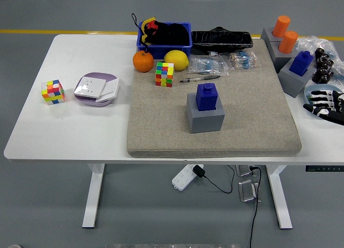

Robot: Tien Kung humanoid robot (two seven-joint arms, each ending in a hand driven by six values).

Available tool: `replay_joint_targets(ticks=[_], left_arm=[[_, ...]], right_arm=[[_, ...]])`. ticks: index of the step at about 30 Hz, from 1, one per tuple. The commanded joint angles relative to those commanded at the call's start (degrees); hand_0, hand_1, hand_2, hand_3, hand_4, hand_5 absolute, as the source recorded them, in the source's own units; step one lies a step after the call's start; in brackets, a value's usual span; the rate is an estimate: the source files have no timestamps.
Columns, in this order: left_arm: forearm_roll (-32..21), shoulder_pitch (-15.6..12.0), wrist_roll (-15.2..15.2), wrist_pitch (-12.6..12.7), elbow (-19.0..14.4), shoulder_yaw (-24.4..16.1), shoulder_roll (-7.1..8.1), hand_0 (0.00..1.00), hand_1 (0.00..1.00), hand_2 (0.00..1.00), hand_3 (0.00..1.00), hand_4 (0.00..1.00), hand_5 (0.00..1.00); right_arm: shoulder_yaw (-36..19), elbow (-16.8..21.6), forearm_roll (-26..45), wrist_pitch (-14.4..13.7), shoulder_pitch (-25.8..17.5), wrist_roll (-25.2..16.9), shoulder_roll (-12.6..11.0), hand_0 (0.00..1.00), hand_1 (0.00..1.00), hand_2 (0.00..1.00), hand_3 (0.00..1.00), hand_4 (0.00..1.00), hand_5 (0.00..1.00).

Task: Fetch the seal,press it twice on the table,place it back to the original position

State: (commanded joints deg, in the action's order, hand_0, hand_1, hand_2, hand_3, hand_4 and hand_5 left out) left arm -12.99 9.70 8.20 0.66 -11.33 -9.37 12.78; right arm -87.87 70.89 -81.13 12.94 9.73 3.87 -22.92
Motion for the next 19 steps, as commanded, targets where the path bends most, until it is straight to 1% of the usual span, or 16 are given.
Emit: replay_joint_targets(ticks=[4,11,19], left_arm=[[-0.6,0.1,0.1,0.0,0.0,0.8,0.06,0.812,0.804,0.774,0.814,0.689,0.433],[-0.5,0.3,0.2,0.1,-0.1,1.3,0.39,0.811,0.805,0.774,0.814,0.69,0.435],[-0.6,0.2,0.3,0.0,-0.1,1.8,0.21,0.811,0.805,0.775,0.814,0.689,0.433]], right_arm=[[0.3,0.0,0.1,-0.1,0.0,0.0,-0.3,0.825,0.731,0.743,0.756,0.95,0.451],[-0.3,0.1,-0.2,-0.1,-0.1,0.0,0.0,0.822,0.728,0.743,0.754,0.935,0.436],[-0.3,0.1,-0.4,-0.1,-0.3,0.0,-0.1,0.821,0.727,0.741,0.751,0.925,0.433]])
